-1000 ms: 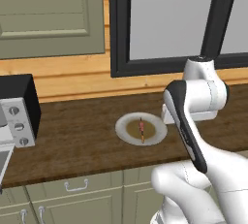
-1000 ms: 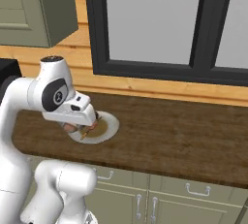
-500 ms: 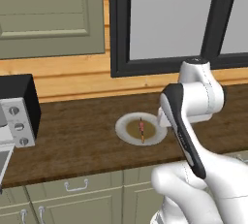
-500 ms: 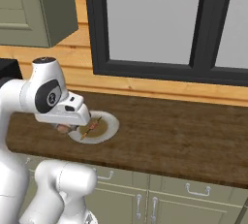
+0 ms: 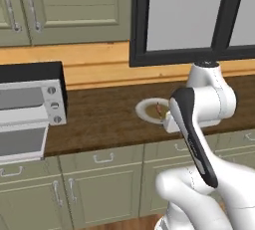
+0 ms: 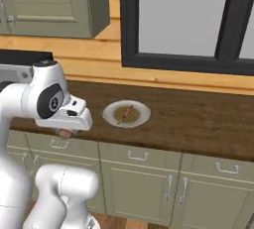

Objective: Pick up the kebab skewer and baguette bread, and place them inside the toaster oven. Close the toaster oven door and start by setting the timer.

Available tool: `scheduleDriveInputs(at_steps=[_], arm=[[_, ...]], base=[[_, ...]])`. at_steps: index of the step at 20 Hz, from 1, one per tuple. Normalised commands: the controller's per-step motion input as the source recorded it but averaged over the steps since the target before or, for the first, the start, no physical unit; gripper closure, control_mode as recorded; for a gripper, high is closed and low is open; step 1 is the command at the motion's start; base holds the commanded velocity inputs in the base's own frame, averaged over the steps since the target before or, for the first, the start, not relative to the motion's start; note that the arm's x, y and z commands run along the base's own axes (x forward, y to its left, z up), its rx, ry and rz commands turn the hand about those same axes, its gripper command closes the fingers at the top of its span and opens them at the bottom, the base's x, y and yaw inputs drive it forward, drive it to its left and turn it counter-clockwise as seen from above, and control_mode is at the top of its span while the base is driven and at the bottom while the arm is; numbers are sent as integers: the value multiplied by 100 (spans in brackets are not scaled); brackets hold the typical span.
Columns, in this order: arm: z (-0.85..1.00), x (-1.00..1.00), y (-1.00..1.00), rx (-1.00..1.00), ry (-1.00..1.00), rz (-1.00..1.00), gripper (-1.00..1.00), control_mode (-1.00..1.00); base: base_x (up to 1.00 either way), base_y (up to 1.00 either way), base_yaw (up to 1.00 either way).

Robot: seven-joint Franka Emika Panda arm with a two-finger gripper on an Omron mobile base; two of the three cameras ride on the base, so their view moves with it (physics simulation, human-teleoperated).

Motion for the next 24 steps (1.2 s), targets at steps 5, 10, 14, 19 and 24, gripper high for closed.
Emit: scheduleDriveInputs(at_steps=[5,10,14,19,24], arm=[[0,0,0,0,0,0,100,100],[0,0,0,0,0,0,100,100],[0,0,0,0,0,0,100,100],[0,0,0,0,0,0,100,100],[0,0,0,0,0,0,100,100]], base=[[17,97,0],[41,41,0],[62,0,0],[46,18,0],[26,32,-6]])
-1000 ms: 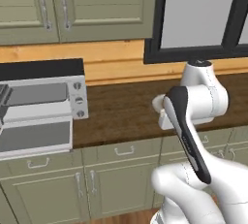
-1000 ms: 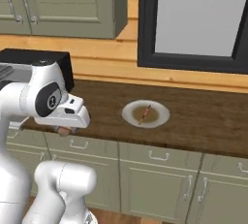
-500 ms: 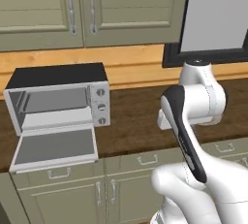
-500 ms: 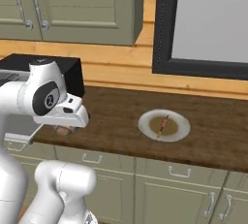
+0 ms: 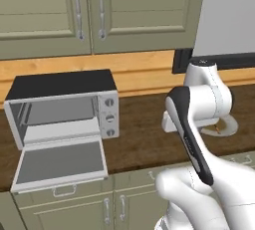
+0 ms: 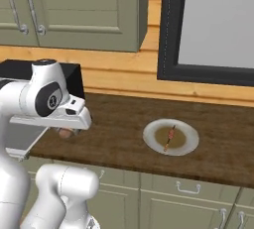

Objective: Pick up the kebab skewer and baguette bread, and place them inside the toaster oven. Close the toaster oven door and start by setting the timer.

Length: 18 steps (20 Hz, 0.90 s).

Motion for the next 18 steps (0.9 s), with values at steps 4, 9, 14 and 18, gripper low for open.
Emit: scheduleDriveInputs(at_steps=[4,9,14,18], arm=[[0,0,0,0,0,0,100,100],[0,0,0,0,0,0,100,100],[0,0,0,0,0,0,100,100],[0,0,0,0,0,0,100,100]], base=[[34,0,-4],[38,-8,0],[38,0,0],[28,0,-3]])
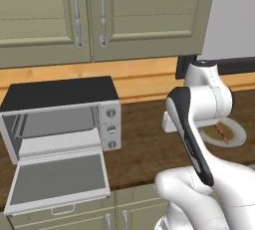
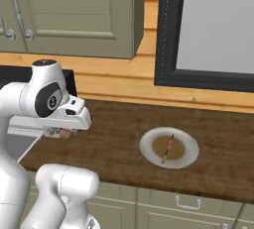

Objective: Pick up the kebab skewer and baguette bread, and place them inside the toaster oven. Close the toaster oven door and start by setting the timer.

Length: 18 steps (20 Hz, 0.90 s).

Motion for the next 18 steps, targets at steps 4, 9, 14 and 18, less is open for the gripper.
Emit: scheduleDriveInputs(at_steps=[4,9,14,18], arm=[[0,0,0,0,0,0,100,100],[-9,0,72,-5,0,-1,100,-100],[-5,0,100,0,-1,0,100,-100],[-9,0,100,0,0,0,100,-100]], base=[[11,0,0],[1,3,0],[0,0,0],[0,0,0]])
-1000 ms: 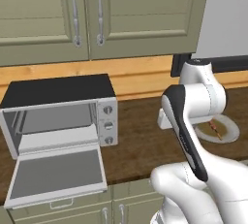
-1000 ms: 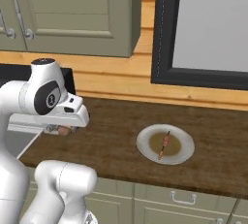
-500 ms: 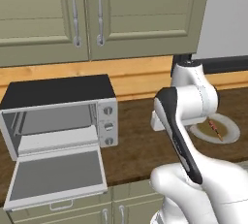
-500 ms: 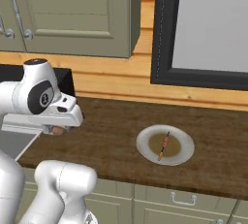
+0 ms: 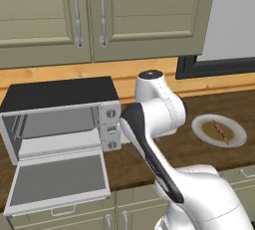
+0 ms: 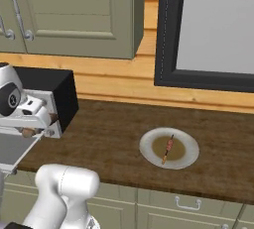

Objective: Pick up the kebab skewer and baguette bread, and place them inside the toaster oven. Close the toaster oven door and start by setting the timer.

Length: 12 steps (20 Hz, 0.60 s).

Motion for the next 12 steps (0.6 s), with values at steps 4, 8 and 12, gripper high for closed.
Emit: scheduleDriveInputs(at_steps=[4,8,12], arm=[[-4,2,100,0,-4,0,100,-100],[-5,2,87,0,-9,0,100,-100],[-22,11,60,0,-16,4,100,-100]], base=[[0,0,0],[0,0,0],[0,0,0]])
